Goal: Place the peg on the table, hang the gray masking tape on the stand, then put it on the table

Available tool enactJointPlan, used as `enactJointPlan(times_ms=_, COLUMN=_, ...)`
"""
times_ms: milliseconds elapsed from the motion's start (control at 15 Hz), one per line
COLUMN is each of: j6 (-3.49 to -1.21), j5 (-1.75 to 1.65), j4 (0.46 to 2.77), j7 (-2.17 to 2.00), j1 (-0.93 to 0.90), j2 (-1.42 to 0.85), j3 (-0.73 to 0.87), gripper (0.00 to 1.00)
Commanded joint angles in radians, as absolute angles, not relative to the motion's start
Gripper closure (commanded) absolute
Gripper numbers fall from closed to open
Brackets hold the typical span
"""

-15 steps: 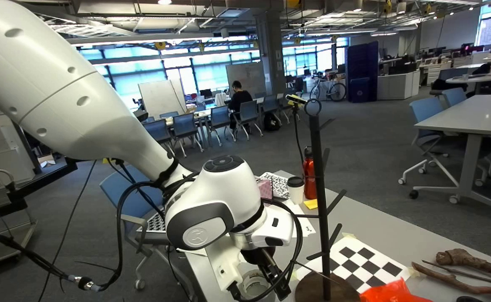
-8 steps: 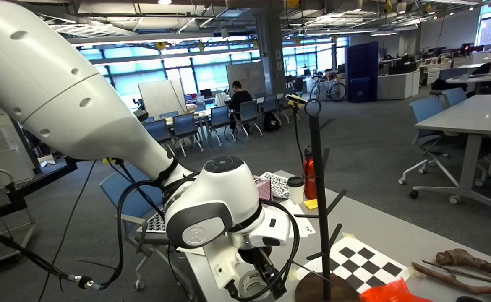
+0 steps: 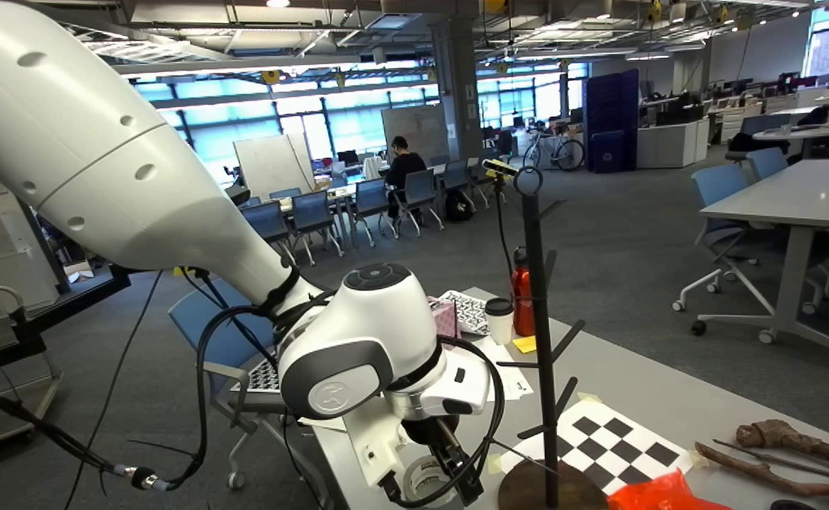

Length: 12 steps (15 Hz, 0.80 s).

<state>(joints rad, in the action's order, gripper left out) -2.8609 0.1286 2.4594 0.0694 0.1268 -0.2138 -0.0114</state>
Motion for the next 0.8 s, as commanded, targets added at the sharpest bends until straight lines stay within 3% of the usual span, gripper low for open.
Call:
enactJointPlan(times_ms=0, j6=-2.893, j5=0.061, j4=2.474, j7=-0.036, j1=0.065, j2=-0.214, j3=0.037, gripper=0.00)
enactJointPlan(times_ms=400, j6=-2.911, j5=-0.056, j4=2.478, j7=-0.184, j1=-0.006, j2=-0.250, j3=0.102, gripper=0.00)
enactJointPlan(times_ms=733, j6=-2.925, j5=-0.007, j4=2.467, j7=-0.135, j1=0.011, j2=-0.309, j3=0.063, gripper=0.00)
